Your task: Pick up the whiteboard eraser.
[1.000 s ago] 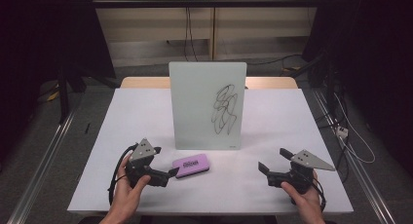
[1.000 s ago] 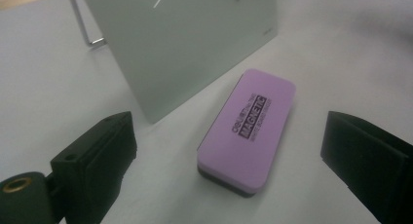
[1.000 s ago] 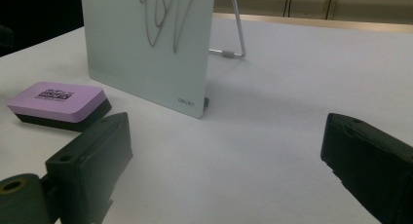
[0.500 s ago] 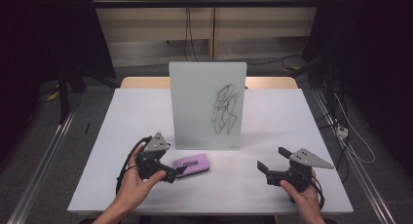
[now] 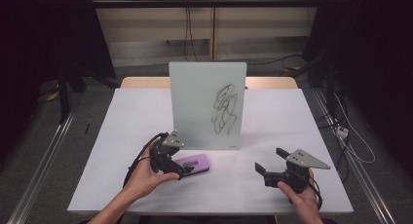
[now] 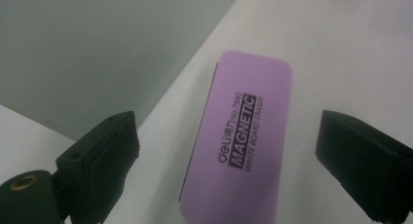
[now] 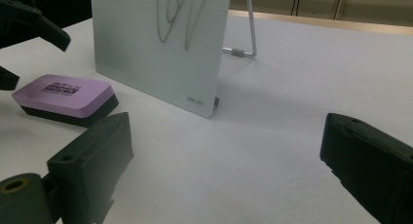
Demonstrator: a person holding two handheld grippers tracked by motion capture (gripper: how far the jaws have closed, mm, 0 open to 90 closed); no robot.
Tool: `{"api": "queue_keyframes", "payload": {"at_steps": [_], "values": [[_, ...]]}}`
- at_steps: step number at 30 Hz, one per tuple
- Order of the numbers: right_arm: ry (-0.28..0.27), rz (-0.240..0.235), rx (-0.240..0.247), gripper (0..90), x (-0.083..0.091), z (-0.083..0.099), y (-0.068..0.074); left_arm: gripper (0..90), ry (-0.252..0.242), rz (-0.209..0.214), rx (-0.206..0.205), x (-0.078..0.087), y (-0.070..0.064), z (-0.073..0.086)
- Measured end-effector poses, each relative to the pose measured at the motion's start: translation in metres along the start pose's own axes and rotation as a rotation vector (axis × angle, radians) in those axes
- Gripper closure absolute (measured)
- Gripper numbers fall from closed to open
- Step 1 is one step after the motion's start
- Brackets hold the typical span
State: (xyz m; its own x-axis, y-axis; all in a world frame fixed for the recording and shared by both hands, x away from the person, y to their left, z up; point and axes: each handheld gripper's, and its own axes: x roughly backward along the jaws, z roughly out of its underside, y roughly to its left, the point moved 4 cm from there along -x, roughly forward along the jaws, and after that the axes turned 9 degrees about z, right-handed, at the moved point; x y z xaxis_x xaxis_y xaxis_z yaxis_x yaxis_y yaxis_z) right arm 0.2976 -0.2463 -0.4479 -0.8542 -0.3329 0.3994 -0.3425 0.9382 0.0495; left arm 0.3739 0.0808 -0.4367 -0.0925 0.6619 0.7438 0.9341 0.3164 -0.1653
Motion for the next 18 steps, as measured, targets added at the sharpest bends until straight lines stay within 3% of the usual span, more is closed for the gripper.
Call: {"api": "queue_keyframes", "payload": {"at_steps": [1,2,4,5,9,12,15,16,18], "values": [[0.002,-0.002,-0.004,4.9,-0.001,0.0,0.0,8.3,0.035,0.008,-0.016,-0.001,0.002,0.0],[0.002,-0.002,-0.004,4.9,-0.001,0.0,0.0,8.3,0.024,0.017,-0.004,-0.003,0.001,-0.002],[0.002,-0.009,-0.016,5.1,-0.003,0.0,0.0,11.3,0.061,0.031,-0.037,-0.005,0.002,-0.003],[0.003,-0.011,-0.012,5.1,-0.004,0.0,0.0,13.9,0.054,0.045,-0.029,-0.008,0.0,-0.005],[0.011,-0.013,-0.006,5.1,-0.005,0.0,0.001,12.3,0.072,0.051,-0.052,-0.017,-0.001,-0.01],[0.021,-0.012,-0.004,4.2,-0.005,0.001,0.001,12.9,0.129,0.05,-0.079,-0.029,-0.007,-0.01],[0.024,-0.014,-0.005,4.3,-0.004,0.002,0.0,15.8,0.147,0.054,-0.09,-0.031,-0.007,-0.009],[0.021,-0.013,-0.009,4.2,-0.004,0.002,0.0,15.8,0.15,0.035,-0.096,-0.032,-0.007,-0.009],[0.025,-0.007,-0.007,4.2,-0.004,0.002,0.0,17.7,0.152,0.051,-0.086,-0.031,-0.007,-0.009]]}}
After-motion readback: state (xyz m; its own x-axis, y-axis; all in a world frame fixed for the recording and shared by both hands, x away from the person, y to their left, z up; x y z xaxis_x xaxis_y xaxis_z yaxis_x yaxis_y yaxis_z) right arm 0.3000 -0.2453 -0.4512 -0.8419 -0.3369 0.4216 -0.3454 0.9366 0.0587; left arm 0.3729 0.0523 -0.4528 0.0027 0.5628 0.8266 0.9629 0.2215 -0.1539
